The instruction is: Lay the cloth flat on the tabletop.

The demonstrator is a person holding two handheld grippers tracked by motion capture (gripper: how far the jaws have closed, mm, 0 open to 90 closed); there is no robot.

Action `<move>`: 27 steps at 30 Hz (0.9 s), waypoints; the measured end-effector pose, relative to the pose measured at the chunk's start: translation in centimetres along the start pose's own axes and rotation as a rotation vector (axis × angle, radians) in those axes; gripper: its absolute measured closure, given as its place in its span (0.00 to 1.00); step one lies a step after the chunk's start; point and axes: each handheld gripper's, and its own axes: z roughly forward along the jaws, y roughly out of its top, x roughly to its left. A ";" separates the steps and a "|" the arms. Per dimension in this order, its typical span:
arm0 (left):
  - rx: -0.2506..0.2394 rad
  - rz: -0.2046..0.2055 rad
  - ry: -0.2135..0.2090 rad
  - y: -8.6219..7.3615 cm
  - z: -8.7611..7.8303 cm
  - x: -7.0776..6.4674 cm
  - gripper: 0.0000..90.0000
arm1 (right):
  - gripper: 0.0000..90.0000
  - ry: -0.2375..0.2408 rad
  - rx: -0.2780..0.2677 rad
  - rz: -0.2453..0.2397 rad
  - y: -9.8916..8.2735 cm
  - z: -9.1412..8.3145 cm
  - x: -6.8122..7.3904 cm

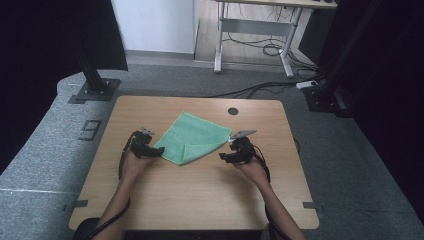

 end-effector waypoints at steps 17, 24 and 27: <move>-0.004 0.095 -0.079 -2.7 -2.0 -5.3 0.18 | 0.38 0.019 -0.007 0.019 -2.0 -1.0 -0.2; -0.023 0.139 -0.102 -3.3 -2.6 -7.2 0.17 | 0.38 0.030 -0.015 0.027 -2.1 -1.4 -0.1; -0.076 0.110 -0.132 -3.1 -3.3 -6.8 0.16 | 0.38 0.046 -0.024 0.027 -1.7 -1.5 0.2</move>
